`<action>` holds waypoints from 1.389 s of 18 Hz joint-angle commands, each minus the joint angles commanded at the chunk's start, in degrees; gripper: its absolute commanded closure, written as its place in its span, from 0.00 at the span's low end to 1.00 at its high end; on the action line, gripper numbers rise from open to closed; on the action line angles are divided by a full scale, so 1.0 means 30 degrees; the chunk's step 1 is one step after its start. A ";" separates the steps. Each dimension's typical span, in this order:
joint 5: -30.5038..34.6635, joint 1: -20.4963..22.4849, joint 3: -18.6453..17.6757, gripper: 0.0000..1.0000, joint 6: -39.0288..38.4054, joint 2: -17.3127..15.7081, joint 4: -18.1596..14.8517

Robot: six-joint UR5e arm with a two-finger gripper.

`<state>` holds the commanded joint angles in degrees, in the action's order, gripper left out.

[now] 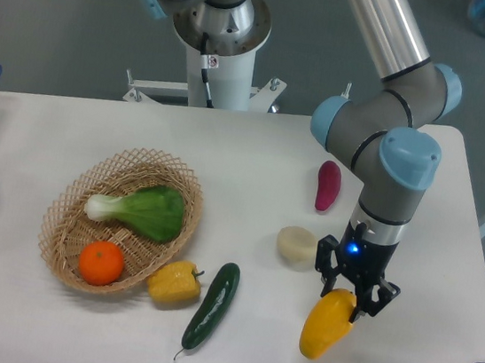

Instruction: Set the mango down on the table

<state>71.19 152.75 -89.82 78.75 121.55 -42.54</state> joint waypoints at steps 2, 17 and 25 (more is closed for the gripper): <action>0.0000 0.0000 -0.0030 0.51 0.0000 0.0030 0.0000; 0.0000 0.0146 -0.0528 0.39 0.2753 0.0323 0.0000; 0.0058 0.0292 -0.0206 0.05 0.3923 0.0323 0.0000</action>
<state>71.37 153.63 -90.44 90.52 122.52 -42.54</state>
